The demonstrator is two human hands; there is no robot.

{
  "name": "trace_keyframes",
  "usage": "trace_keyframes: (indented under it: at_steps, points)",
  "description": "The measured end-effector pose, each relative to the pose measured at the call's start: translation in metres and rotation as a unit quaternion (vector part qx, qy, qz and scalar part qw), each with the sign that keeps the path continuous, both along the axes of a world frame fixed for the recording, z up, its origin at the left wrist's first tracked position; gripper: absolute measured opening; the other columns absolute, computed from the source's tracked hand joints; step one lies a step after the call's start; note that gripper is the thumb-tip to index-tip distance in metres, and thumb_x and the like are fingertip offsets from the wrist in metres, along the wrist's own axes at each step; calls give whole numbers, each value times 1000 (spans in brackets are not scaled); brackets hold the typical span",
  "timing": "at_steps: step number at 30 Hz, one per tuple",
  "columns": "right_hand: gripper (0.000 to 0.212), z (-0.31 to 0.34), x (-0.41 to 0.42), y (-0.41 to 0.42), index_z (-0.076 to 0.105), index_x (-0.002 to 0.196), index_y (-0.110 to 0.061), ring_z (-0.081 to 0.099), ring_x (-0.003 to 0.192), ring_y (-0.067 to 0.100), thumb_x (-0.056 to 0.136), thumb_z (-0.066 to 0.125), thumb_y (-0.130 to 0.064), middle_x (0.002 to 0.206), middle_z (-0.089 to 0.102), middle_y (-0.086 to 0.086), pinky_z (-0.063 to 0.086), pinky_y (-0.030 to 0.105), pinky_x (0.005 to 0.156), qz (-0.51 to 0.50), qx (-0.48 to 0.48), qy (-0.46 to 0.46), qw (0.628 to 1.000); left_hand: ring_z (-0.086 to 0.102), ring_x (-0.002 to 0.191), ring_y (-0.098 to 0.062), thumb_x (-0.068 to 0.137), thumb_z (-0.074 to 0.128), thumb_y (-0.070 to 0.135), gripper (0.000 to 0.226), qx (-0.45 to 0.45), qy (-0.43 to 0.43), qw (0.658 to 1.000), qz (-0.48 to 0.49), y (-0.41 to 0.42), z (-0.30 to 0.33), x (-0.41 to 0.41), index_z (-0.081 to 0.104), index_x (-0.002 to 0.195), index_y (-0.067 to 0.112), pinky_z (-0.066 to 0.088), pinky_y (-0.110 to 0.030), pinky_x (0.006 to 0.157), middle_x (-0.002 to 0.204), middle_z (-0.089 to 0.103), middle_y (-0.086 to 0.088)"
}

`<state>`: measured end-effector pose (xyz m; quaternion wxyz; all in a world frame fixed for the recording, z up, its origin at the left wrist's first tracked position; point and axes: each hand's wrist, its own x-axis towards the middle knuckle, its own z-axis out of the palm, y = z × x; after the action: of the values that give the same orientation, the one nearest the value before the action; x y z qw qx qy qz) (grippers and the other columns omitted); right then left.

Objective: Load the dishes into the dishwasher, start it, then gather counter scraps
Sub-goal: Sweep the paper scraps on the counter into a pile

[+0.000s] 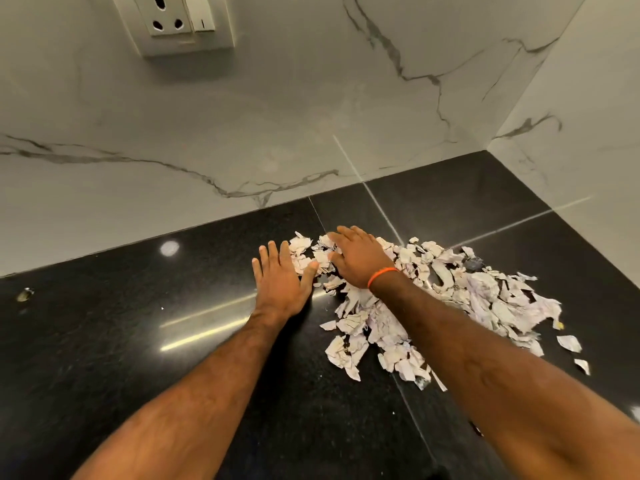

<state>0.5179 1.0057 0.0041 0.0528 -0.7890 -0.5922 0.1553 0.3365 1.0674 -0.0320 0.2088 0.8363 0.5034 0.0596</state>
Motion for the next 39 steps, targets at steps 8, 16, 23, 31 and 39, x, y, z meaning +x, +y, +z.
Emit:
trace_keyframes:
  at_steps: [8,16,23,31,39]
  points:
    - [49,8,32,-25,49,145,-24,46,136,26,98,46,-38,149,50,4,38,41,112,35,-22,0,999,-5,157,-23,102,23,64,80,-14,-21,990,-137,-20,-2,43,12,162,12,-7,-46,126,170,5,-8]
    - [39,15,106,-104,72,112,-27,59,110,23,81,49,-32,112,72,0,49,42,93,-116,84,-85,986,7,156,-20,103,28,63,67,25,-148,963,-223,-60,5,93,35,154,20,8,-47,127,168,16,-6]
    - [45,0,120,-126,53,140,-25,32,145,22,100,44,-43,152,46,1,27,50,118,-163,66,-51,983,-3,155,-39,98,25,71,82,-36,-1,998,-46,-22,10,118,24,159,17,-2,-59,124,168,7,-19]
    - [50,-1,123,-127,67,116,-20,60,110,26,102,27,-47,116,65,5,48,44,94,-210,63,-24,975,46,138,-20,106,31,53,55,-102,-114,954,-256,-71,19,127,45,146,19,37,-41,115,146,54,-4]
    - [39,6,147,-169,69,96,-21,59,90,19,102,34,-37,90,69,-4,50,42,84,-288,184,-52,938,39,144,-19,107,42,38,44,-5,-81,940,-330,-69,47,173,47,147,21,31,-44,120,159,39,-4]
